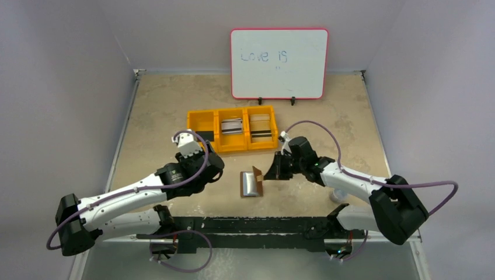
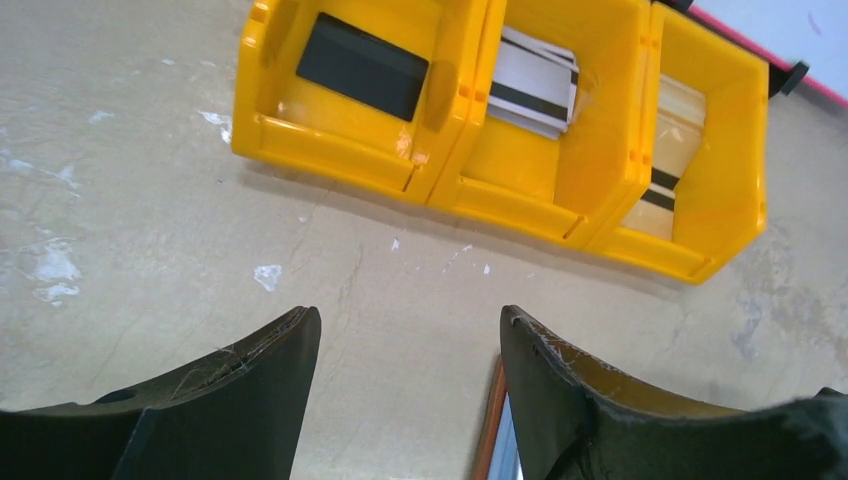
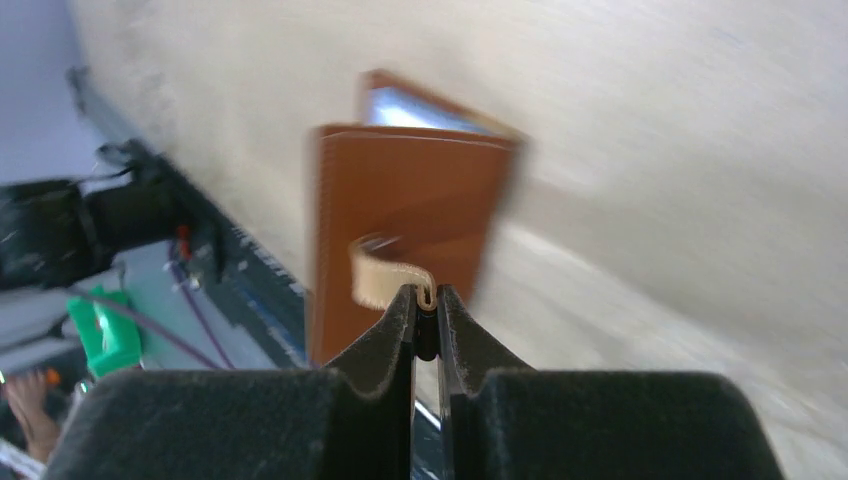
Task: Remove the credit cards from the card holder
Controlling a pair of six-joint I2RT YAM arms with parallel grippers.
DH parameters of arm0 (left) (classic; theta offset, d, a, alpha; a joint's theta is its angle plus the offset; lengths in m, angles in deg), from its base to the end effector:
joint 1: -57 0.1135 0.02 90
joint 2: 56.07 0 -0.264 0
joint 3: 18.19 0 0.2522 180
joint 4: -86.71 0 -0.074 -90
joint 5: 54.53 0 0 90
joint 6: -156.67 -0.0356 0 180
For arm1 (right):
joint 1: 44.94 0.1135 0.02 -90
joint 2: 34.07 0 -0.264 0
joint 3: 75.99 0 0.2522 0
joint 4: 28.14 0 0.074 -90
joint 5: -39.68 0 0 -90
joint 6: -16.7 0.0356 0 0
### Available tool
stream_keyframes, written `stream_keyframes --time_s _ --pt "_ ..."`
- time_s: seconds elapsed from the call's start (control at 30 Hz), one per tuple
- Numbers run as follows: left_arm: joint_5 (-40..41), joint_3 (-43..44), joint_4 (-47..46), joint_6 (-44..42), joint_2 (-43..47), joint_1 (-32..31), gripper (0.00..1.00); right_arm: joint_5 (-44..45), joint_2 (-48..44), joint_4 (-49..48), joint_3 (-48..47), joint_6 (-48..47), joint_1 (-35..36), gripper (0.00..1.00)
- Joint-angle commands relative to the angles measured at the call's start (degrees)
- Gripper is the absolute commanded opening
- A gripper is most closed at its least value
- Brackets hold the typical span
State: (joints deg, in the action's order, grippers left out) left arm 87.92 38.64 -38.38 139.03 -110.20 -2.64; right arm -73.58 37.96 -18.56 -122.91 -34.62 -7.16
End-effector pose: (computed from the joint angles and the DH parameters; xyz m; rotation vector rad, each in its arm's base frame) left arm 0.1132 -0.1375 0.2637 -0.5713 2.0015 -0.2305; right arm 0.1927 0.1671 0.1969 -0.2366 2.3682 1.1499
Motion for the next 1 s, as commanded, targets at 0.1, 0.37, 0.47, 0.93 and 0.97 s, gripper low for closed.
stream_keyframes --time_s 0.1,0.37,0.47,0.93,0.97 --pt "-9.31 0.15 -12.89 -7.93 -8.68 0.22 0.66 9.92 -6.85 3.97 5.35 7.20 -5.37 0.12" --pt "-25.77 3.66 -26.58 -15.26 -22.13 0.14 0.66 25.42 -11.18 18.04 1.77 8.48 -6.53 0.28" --pt "-31.24 3.49 -33.83 -15.92 -24.81 0.15 0.66 22.37 -8.99 16.52 1.43 6.51 -6.60 0.25" --pt "-45.40 14.87 -45.02 -19.25 -44.89 -0.18 0.57 25.41 -9.21 18.52 1.82 10.11 -6.71 0.27" --pt "-45.01 15.07 -44.34 -18.68 -45.58 -0.15 0.56 25.95 -10.39 19.36 1.60 10.36 -6.71 0.28"
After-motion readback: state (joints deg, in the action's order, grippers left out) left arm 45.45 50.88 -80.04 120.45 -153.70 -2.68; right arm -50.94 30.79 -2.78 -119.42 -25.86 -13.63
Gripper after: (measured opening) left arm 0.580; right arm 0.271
